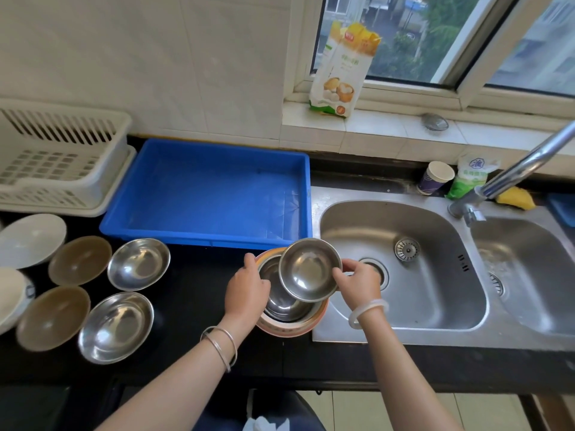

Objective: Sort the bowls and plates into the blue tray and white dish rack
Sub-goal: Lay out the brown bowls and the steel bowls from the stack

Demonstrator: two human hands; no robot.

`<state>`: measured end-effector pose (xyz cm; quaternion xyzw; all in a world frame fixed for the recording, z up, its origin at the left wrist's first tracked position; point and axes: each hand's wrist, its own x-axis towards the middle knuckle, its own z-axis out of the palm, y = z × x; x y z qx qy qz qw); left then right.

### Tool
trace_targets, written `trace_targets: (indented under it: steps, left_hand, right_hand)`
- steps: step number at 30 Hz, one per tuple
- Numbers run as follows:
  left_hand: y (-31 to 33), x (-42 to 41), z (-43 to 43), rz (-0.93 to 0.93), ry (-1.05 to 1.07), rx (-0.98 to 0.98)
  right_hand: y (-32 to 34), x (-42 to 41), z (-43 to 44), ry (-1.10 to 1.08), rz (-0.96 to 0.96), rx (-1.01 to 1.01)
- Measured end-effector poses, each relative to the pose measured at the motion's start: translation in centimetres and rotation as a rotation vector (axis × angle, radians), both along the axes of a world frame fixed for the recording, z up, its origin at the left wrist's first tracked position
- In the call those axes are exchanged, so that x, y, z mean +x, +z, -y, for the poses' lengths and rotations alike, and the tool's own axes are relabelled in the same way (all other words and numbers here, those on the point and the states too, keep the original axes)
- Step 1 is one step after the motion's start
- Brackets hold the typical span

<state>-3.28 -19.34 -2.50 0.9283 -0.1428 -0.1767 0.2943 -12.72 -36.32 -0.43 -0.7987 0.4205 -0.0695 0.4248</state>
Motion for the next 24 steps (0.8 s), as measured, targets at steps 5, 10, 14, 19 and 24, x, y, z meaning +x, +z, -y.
trace_targets:
  steps: [5,10,14,19,24]
  left_hand:
    - [1.0,0.3,0.4,0.135,-0.031,0.092]
    - [1.7,0.5,0.8,0.181,0.016,0.064]
    - [2.3,0.7,0.0,0.135,0.060,-0.030]
    - [3.4,1.6,-2.3,0.101,0.202,-0.170]
    - [3.5,2.5,-6.5,-0.087,0.421,-0.352]
  right_hand:
    - [0.0,-0.5,0.4,0.006,0.015,0.033]
    - [0.5,-0.7,0.8,0.029,0.041,0.081]
    - [1.5,-0.4,1.2,0.033,0.089,0.140]
    - [3.3,1.0,0.9,0.039,0.200,0.302]
    - [4.8,4.9,-1.4,0.115,0.224,0.403]
